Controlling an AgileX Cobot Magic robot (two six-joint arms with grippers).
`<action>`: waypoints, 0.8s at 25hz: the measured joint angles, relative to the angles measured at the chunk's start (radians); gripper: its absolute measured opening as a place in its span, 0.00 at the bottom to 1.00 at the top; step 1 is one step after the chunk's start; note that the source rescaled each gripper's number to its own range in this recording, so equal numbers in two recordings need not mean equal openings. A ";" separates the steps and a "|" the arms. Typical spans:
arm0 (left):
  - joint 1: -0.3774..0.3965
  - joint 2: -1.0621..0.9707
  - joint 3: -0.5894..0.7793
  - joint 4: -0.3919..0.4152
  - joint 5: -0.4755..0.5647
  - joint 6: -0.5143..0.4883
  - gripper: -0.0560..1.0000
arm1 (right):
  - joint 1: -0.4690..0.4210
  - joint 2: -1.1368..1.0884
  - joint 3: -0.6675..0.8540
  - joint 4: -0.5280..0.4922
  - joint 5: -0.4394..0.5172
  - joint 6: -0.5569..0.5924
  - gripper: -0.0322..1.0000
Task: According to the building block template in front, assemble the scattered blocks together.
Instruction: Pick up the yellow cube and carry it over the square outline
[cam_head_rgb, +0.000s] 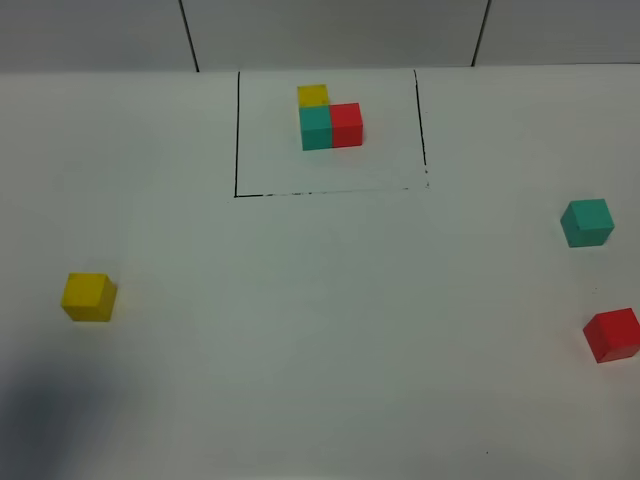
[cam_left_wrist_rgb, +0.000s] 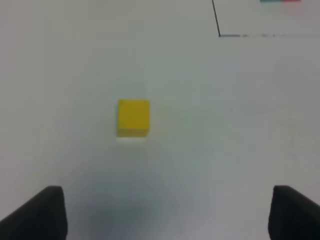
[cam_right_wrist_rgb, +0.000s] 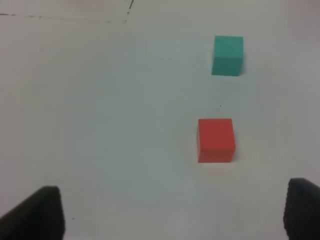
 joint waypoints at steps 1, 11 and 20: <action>0.000 0.062 -0.015 -0.006 0.000 0.002 0.95 | 0.000 0.000 0.000 0.000 0.000 0.000 0.99; -0.009 0.522 -0.101 0.016 -0.014 0.014 0.93 | 0.000 0.000 0.000 0.000 0.000 0.000 0.99; -0.109 0.748 -0.101 0.228 -0.170 -0.184 0.92 | 0.000 0.000 0.000 0.000 0.000 0.000 0.99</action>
